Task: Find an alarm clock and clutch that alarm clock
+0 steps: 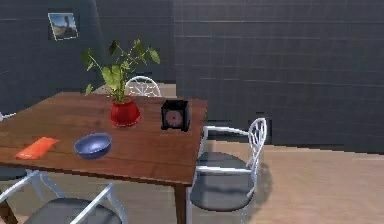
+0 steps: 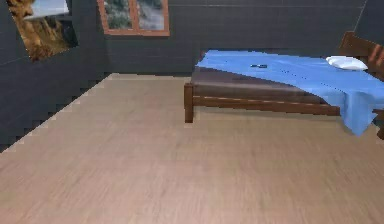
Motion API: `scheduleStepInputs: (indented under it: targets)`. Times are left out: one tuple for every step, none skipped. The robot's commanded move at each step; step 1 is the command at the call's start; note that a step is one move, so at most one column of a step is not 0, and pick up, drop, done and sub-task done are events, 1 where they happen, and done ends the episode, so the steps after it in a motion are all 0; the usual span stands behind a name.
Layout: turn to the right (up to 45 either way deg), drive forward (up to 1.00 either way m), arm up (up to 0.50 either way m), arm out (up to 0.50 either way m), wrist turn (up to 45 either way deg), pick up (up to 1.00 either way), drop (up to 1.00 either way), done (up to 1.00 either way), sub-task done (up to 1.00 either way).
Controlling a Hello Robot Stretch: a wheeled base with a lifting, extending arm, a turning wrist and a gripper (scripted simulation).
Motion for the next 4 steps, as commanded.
scheduleStepInputs:
  targets:
    - [12.0, 0.00, 0.00, 0.00, 0.0, 0.00, 0.00, 0.00, 0.00]
    - [0.0, 0.55, 0.00, 0.00, 0.0, 0.00, 0.00, 0.00, 0.00]
    - [-45.0, 0.00, 0.00, 0.00, 0.0, 0.00, 0.00, 0.00, 0.00]
    - [-45.0, 0.00, 0.00, 0.00, 0.0, 0.00, 0.00, 0.00, 0.00]
